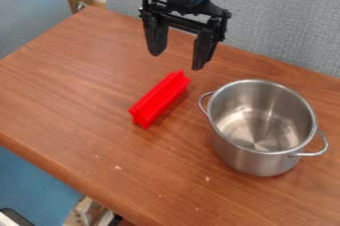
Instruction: Put the red object in the metal pot
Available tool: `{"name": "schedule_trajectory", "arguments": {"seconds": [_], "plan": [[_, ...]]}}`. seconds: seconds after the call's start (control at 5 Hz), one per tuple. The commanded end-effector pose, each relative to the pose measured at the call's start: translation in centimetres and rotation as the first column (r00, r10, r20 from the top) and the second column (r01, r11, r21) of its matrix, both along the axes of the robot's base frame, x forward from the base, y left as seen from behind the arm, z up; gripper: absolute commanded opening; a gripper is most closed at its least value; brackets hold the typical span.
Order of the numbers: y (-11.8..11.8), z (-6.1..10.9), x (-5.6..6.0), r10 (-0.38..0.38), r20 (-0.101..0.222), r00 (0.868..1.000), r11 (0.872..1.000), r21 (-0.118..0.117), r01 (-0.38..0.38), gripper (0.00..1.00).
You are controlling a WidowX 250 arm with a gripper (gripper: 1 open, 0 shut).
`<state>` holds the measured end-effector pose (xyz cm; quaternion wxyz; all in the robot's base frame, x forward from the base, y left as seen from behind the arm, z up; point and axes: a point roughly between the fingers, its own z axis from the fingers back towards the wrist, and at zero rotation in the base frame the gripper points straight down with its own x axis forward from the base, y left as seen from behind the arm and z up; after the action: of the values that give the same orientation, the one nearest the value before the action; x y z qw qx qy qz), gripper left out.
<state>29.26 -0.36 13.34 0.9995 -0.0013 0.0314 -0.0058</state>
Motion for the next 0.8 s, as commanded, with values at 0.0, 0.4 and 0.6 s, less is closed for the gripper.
{"name": "schedule_trajectory", "arguments": {"seconds": [0.0,0.4,0.6], "plan": [[0.3,-1.3,-0.1,0.004,-0.026,1.000,1.000,0.000,-0.004,1.00],[1.3,-5.2,-0.1,0.008,-0.067,0.998,1.000,0.020,-0.007,1.00],[1.9,-6.6,0.0,0.016,-0.086,0.996,0.999,0.030,-0.013,1.00]]}}
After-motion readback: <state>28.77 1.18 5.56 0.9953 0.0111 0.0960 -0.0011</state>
